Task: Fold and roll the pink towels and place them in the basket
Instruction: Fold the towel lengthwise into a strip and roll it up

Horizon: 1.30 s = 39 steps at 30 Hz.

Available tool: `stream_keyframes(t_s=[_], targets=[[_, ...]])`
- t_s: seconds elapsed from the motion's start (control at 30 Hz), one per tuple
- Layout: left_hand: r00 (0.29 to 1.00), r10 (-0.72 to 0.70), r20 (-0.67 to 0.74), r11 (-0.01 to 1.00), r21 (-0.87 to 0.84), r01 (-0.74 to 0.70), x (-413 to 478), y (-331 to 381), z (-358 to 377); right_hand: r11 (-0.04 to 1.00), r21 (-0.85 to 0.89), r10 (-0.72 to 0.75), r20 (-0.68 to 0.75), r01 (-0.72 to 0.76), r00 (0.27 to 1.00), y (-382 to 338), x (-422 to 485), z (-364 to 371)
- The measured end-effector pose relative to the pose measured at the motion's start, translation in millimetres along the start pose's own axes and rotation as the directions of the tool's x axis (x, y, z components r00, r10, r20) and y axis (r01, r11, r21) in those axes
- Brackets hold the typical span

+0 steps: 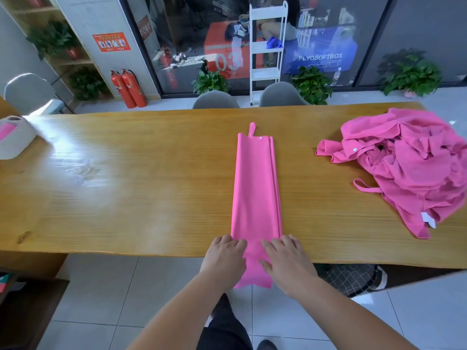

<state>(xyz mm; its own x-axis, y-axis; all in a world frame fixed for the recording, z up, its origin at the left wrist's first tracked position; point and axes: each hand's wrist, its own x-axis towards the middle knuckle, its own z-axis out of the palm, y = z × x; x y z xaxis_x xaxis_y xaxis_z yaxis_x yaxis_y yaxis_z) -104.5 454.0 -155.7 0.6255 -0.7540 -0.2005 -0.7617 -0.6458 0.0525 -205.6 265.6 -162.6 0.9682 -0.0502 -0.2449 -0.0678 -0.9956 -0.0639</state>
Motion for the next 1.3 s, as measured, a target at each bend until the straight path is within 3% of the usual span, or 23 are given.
stream_keyframes(t_s=[0.23,0.4,0.5,0.7,1.0,1.3], targets=[[1.0,0.02,0.0,0.999,-0.034,-0.02,32,-18,-4,0.994,0.098,0.052,0.036,-0.055,0.998,3,35,-8],[0.989,0.145,0.011,0.989,-0.026,-0.145,49,-31,-1,0.997,0.078,0.032,-0.104,-0.024,0.994,5,40,-4],[0.983,0.184,-0.014,0.976,-0.115,-0.185,70,-44,-3,0.99,0.129,0.055,-0.034,-0.05,0.998,11,56,-14],[0.99,0.032,-0.136,0.954,-0.29,-0.071,135,-81,-26,0.951,0.235,0.194,0.046,-0.199,0.98,44,121,-51],[0.997,-0.082,-0.004,0.917,-0.391,0.074,227,-143,-65,0.725,0.528,0.459,0.109,-0.442,0.882,84,206,-102],[0.983,-0.172,0.068,0.853,-0.488,0.183,291,-159,-71,0.597,0.616,0.518,0.192,-0.513,0.834,115,291,-116]])
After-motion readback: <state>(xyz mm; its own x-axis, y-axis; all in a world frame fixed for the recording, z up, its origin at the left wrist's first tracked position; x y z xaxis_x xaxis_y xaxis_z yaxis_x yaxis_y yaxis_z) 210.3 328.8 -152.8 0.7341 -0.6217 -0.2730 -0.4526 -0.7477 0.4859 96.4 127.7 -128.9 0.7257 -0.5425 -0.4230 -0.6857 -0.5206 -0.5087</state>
